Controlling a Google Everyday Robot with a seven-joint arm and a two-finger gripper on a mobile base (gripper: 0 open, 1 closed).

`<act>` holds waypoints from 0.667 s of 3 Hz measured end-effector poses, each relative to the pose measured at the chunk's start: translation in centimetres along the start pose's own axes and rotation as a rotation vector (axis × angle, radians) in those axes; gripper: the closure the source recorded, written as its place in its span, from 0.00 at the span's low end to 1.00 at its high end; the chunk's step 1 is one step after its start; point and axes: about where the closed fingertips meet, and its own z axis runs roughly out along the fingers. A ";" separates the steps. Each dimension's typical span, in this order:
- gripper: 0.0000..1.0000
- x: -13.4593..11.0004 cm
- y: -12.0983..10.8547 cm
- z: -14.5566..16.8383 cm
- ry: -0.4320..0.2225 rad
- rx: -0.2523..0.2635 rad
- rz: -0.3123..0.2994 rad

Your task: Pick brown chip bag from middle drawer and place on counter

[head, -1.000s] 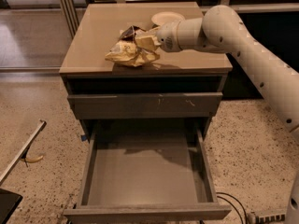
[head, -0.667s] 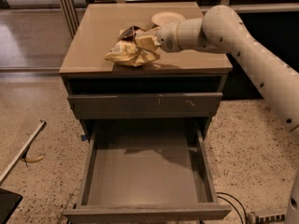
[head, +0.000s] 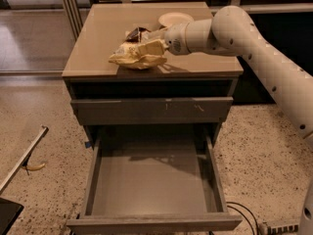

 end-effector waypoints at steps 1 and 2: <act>0.00 0.0 0.0 0.0 0.000 0.000 0.000; 0.00 0.0 0.0 0.0 0.000 0.000 0.000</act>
Offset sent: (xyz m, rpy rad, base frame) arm 0.0000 0.0000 0.0000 0.0000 0.0000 0.0000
